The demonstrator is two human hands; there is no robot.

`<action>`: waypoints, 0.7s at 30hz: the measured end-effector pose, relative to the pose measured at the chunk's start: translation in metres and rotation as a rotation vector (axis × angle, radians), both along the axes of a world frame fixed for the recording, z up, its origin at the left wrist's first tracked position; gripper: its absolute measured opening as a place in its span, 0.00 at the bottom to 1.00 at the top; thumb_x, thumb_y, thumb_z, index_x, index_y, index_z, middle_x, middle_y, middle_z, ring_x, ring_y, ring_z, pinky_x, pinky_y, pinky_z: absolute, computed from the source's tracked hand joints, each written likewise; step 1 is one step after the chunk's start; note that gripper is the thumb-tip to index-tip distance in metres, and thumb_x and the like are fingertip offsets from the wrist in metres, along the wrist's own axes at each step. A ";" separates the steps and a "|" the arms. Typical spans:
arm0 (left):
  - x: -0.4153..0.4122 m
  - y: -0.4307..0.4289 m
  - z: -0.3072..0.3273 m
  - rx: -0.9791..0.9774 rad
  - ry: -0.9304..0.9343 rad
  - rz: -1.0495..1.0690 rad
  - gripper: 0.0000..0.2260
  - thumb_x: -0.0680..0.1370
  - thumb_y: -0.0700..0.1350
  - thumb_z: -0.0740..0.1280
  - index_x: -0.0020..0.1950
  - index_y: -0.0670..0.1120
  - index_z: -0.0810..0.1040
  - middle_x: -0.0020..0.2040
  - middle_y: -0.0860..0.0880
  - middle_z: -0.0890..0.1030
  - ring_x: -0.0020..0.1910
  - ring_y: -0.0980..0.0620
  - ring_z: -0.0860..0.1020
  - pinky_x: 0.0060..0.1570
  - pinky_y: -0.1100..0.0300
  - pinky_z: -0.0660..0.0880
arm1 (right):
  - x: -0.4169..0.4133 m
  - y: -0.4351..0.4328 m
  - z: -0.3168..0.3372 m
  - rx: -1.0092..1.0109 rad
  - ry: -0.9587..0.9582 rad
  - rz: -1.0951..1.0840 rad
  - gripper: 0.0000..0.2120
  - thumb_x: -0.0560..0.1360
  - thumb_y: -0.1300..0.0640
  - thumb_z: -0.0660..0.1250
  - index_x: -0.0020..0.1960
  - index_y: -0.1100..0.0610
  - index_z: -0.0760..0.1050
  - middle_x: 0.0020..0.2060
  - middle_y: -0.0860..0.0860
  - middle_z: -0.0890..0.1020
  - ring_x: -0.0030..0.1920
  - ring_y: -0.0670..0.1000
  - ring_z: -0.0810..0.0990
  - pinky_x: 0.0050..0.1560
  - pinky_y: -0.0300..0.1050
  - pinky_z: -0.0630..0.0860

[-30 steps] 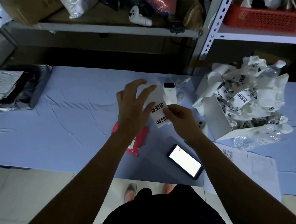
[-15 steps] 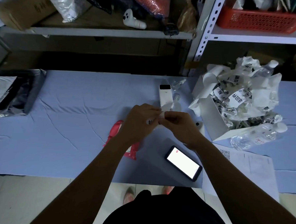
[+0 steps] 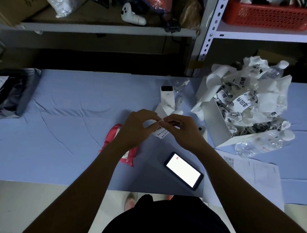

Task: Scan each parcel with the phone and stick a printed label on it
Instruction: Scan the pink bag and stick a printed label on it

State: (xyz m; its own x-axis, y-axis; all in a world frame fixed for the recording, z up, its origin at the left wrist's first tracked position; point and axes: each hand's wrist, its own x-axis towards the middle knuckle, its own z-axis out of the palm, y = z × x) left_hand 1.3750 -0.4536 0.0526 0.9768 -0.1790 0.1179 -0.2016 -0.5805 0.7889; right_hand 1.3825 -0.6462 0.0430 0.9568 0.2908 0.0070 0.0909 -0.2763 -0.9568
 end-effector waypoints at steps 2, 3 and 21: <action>0.001 -0.003 -0.001 -0.111 0.110 0.065 0.06 0.76 0.41 0.73 0.53 0.43 0.86 0.53 0.50 0.85 0.52 0.55 0.83 0.52 0.60 0.80 | 0.004 -0.004 -0.001 0.000 -0.001 0.024 0.07 0.79 0.56 0.71 0.46 0.45 0.82 0.42 0.41 0.86 0.47 0.43 0.86 0.51 0.36 0.79; 0.001 -0.004 -0.002 -0.160 0.147 0.099 0.05 0.76 0.41 0.74 0.51 0.44 0.86 0.51 0.52 0.85 0.50 0.57 0.83 0.50 0.61 0.80 | 0.007 -0.007 -0.001 0.004 0.006 0.040 0.06 0.79 0.56 0.71 0.46 0.46 0.82 0.43 0.42 0.86 0.48 0.44 0.86 0.52 0.37 0.80; -0.016 0.024 0.006 -0.644 0.114 0.363 0.14 0.73 0.37 0.76 0.58 0.47 0.82 0.40 0.46 0.85 0.40 0.51 0.81 0.45 0.62 0.77 | 0.022 -0.014 -0.037 -0.421 0.087 -0.380 0.19 0.77 0.50 0.73 0.64 0.57 0.78 0.52 0.50 0.84 0.50 0.48 0.83 0.55 0.43 0.79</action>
